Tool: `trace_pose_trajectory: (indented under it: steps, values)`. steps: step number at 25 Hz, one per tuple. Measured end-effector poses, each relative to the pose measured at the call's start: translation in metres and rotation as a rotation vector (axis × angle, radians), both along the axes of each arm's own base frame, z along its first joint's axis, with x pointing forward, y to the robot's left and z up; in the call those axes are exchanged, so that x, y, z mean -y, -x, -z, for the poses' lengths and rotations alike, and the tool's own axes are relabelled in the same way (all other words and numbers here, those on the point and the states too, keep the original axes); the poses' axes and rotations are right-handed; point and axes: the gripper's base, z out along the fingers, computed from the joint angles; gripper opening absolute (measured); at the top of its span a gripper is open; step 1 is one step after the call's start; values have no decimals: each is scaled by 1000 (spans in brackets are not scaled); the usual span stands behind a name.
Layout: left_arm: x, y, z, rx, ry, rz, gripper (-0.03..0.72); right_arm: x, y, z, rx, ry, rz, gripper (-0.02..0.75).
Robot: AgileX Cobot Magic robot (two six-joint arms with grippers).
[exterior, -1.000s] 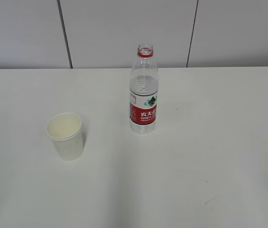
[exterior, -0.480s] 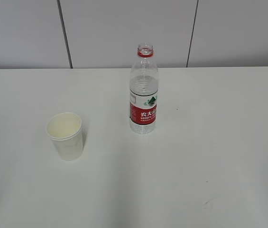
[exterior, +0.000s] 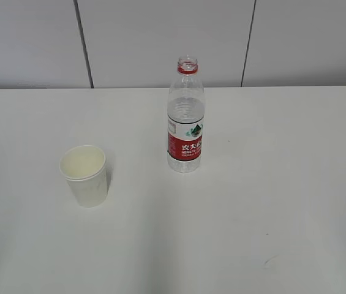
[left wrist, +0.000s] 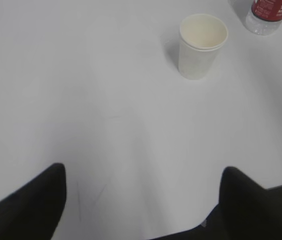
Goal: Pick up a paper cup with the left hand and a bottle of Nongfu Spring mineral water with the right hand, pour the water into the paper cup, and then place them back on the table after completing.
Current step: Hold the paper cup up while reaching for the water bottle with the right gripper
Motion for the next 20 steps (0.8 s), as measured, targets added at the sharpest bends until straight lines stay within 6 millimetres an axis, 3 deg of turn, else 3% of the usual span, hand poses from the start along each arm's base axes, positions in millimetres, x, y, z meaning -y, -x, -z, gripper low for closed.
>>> trace_pose_trajectory:
  steps: [20]
  values:
    - [0, 0, 0, 0, 0, 0, 564, 0, -1, -11, 91, 5, 0, 586]
